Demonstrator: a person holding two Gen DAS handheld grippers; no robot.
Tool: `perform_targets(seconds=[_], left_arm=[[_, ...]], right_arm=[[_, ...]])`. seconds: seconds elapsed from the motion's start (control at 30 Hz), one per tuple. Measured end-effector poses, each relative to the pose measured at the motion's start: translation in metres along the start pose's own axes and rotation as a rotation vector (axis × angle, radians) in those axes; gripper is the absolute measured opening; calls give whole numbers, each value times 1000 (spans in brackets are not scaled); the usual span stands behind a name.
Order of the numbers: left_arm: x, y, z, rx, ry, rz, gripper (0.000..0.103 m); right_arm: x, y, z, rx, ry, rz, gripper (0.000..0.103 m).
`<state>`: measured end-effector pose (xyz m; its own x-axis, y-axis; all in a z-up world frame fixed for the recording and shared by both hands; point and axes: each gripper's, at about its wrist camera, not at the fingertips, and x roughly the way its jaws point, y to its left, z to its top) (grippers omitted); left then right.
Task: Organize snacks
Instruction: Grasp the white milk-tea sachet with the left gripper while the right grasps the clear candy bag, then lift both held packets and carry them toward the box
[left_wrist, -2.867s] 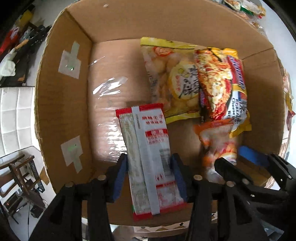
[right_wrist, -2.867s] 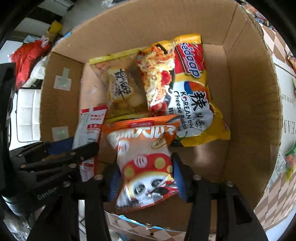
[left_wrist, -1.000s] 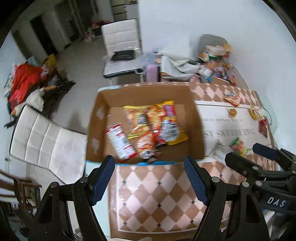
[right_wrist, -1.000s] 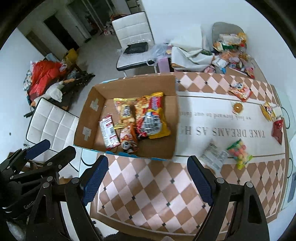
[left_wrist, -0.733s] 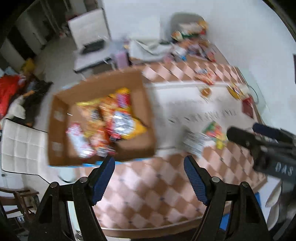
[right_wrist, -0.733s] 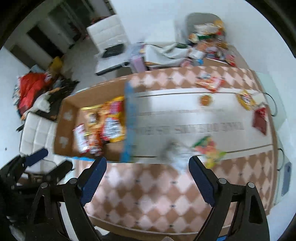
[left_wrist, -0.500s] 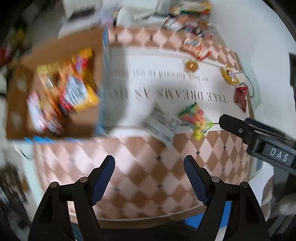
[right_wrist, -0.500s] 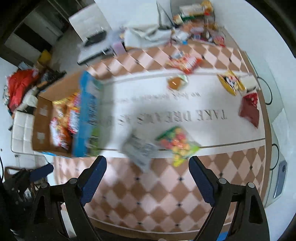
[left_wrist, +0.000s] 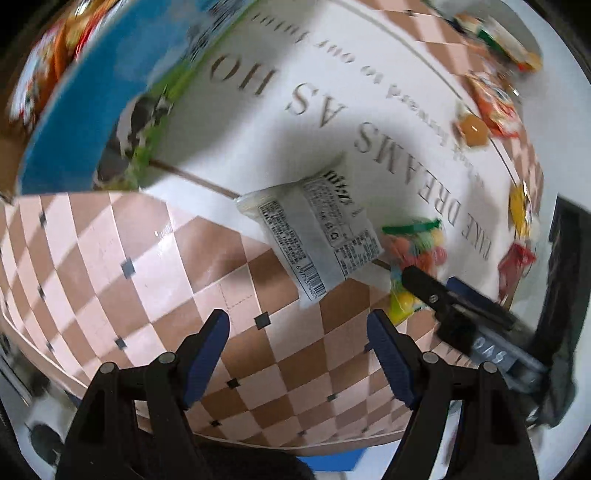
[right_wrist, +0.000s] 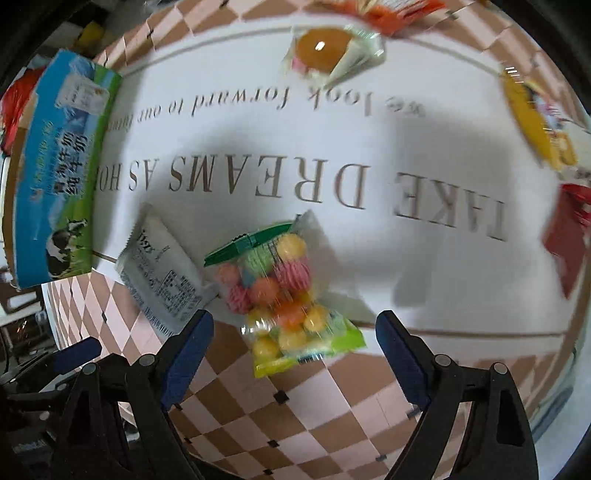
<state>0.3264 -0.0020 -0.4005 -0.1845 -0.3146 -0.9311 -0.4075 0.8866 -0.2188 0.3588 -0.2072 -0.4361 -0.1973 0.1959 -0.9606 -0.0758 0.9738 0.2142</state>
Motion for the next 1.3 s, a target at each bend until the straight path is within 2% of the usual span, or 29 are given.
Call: perform_targets(seconds=[0.17, 0.2, 0.4, 0.63, 0.8, 0.97, 1.03, 1.1, 1.23, 1.3], left_arm=[[4, -3, 11, -80, 19, -29, 76], [5, -6, 14, -91, 22, -28, 76], [15, -19, 34, -151, 56, -27, 76], [36, -28, 53, -159, 105, 33, 76], [45, -33, 59, -149, 122, 112, 76], [48, -43, 53, -75, 101, 175, 76], [47, -50, 48, 3, 71, 220, 69], [47, -55, 42, 85, 52, 255, 67], [51, -53, 28, 219, 31, 358, 66], [53, -52, 23, 256, 35, 377, 67]], right_arm=[[14, 3, 5, -27, 11, -25, 82], [12, 2, 5, -27, 6, -31, 76], [3, -24, 3, 54, -11, -80, 62], [-3, -51, 0, 117, 2, -59, 61], [2, -63, -4, 157, -2, -28, 61], [6, -69, -5, 178, 11, -27, 63], [5, -68, -5, 165, 6, -42, 63], [5, -66, -5, 152, 2, -55, 62], [7, -64, -17, 133, 17, -76, 62], [8, -63, -23, 124, 32, -77, 62]])
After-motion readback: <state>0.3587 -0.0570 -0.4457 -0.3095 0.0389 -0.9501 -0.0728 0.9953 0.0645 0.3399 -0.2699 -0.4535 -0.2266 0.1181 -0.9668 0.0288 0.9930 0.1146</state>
